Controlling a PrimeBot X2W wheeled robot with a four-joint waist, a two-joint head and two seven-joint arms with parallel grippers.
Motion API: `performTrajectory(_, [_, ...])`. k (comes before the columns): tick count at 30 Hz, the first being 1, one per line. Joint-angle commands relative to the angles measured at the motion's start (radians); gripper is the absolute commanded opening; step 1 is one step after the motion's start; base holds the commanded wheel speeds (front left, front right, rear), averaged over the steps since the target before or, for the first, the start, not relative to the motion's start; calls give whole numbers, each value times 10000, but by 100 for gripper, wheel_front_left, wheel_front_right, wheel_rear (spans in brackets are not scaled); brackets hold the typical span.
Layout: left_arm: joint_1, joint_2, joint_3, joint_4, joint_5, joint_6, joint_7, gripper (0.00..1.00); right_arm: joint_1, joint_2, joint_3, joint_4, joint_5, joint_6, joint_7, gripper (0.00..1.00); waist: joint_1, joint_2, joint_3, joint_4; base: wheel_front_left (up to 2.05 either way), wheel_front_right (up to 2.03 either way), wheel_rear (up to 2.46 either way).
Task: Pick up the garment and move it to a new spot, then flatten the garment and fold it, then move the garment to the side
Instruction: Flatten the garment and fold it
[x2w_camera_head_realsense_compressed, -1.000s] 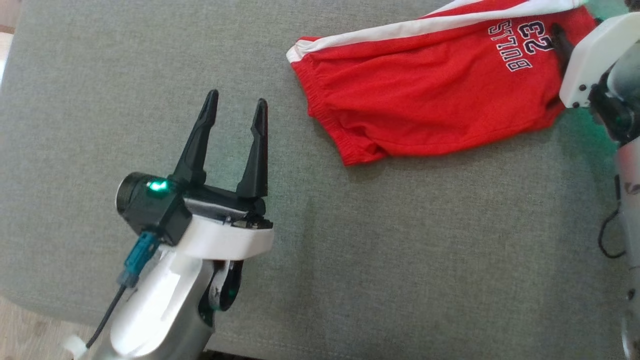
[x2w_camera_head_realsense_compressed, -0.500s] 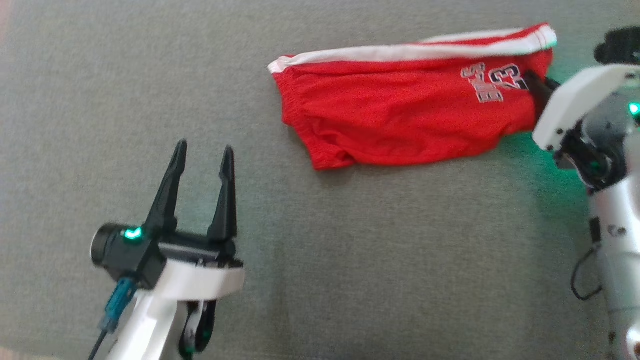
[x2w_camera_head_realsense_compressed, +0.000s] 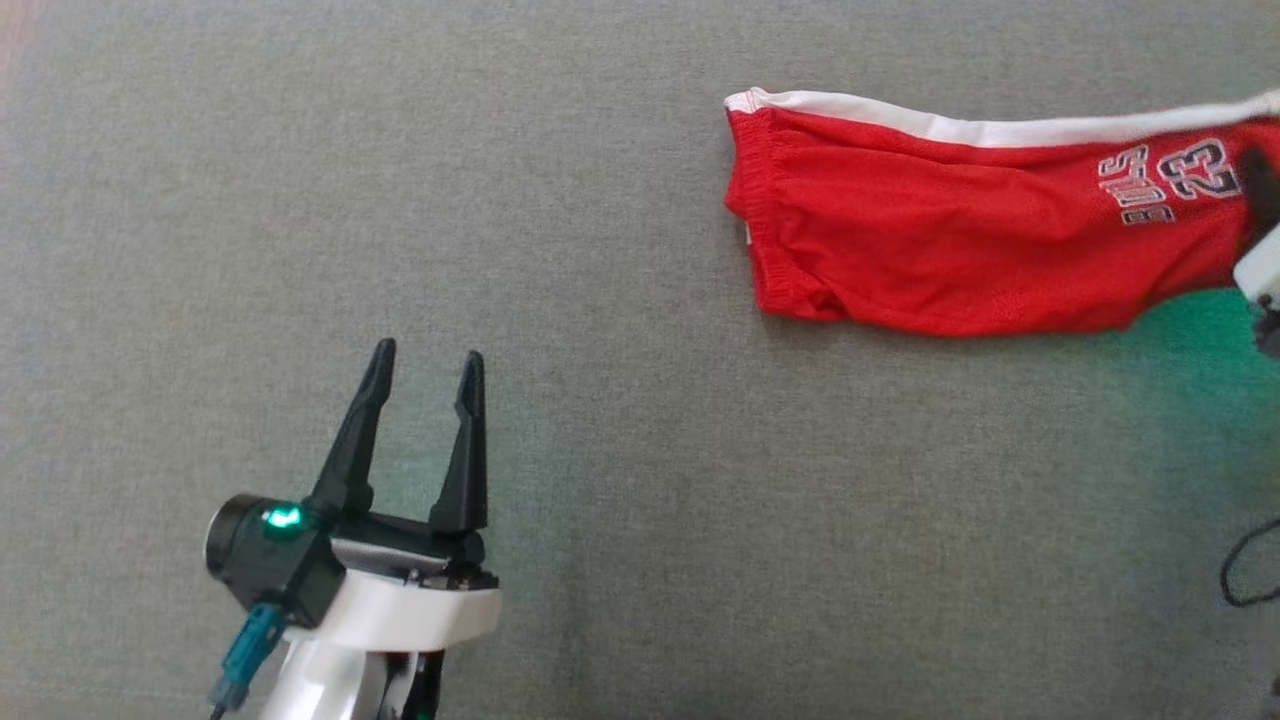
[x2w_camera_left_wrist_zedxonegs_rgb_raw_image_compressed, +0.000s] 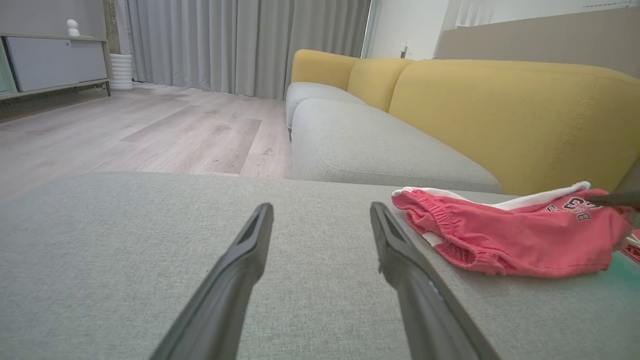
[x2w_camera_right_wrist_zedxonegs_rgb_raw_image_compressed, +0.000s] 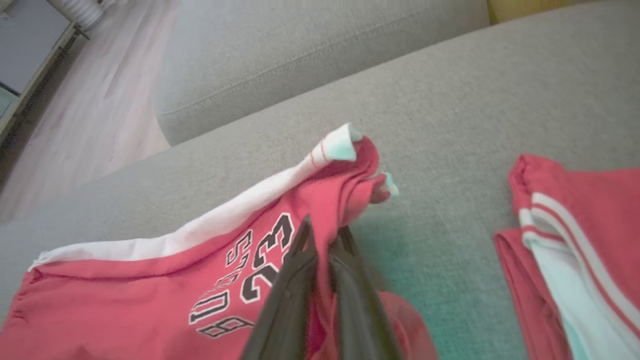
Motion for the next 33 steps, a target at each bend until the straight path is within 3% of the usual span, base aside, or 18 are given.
performTrajectory(1, [7,-8,425,-263,93,-55,-51,100,-408,24,189,-630,-79,75,122,0,0,0,28,49,0,0,0])
performTrajectory(5, [59,-221,547,-211,206,-241,-51,100,-456,404,791,-1696,-49,75,673,0,0,0,62,152,0,0,0])
performTrajectory(7, [29,-333,624,-155,268,-361,-51,100,-431,930,1334,-2472,-74,75,1183,0,0,0,125,235,0,0,0])
performTrajectory(12, [-138,-469,756,-84,338,-494,-51,100,-182,1826,2756,-3032,-178,75,1784,0,0,0,246,367,0,0,0])
performTrajectory(18, [-259,-561,675,126,437,-613,-51,100,-74,2025,4166,-2277,467,75,962,0,0,0,302,527,0,0,0])
performTrajectory(33, [-123,-615,662,422,614,-719,-51,100,-742,2030,5559,-275,1654,75,-932,0,0,0,9,574,0,0,0])
